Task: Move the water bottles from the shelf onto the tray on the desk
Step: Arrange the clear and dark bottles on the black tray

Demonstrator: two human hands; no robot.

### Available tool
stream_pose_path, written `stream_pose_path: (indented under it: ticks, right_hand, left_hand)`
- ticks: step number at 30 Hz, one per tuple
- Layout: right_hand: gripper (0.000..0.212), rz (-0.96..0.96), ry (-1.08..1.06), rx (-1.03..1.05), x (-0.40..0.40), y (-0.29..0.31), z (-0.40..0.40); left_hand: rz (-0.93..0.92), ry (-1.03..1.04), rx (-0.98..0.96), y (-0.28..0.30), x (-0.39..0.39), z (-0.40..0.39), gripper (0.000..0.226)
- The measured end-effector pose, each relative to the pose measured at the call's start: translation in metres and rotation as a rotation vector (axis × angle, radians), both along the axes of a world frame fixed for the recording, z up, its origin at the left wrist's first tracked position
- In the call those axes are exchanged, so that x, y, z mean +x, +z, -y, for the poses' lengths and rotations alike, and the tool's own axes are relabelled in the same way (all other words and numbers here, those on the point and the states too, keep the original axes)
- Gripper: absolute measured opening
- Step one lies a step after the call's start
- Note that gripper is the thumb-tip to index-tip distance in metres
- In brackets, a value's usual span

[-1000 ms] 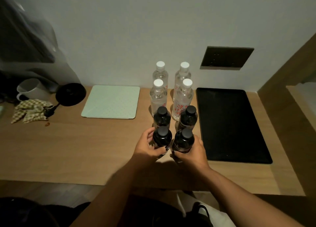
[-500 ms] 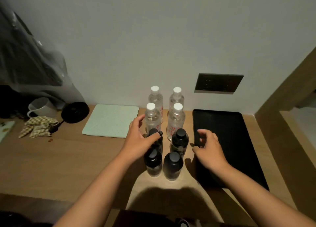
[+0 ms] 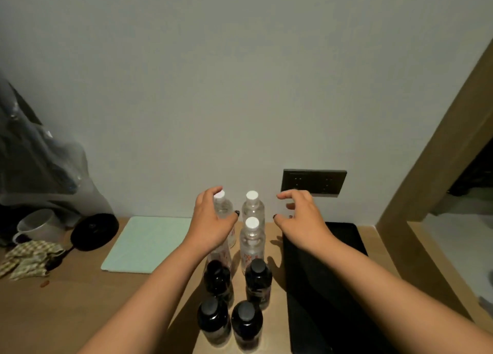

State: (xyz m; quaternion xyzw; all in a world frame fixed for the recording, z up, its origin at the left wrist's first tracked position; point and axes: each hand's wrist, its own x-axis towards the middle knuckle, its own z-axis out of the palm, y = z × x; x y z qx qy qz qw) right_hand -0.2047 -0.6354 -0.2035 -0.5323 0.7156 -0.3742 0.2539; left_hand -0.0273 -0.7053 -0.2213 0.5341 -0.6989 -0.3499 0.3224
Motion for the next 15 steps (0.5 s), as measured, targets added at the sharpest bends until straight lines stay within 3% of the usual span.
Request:
stream_pose_path:
  ticks: [9,15]
  right_hand:
    - [0.049,-0.084,0.014,0.086,0.006,0.003,0.069]
    - [0.048,-0.13,0.073,0.201,0.013,-0.019,0.109]
  left_hand:
    - [0.229,-0.175,-0.061,-0.007,-0.008,0.081,0.055]
    - [0.404,-0.242,0.075,-0.031,-0.023,0.119,0.052]
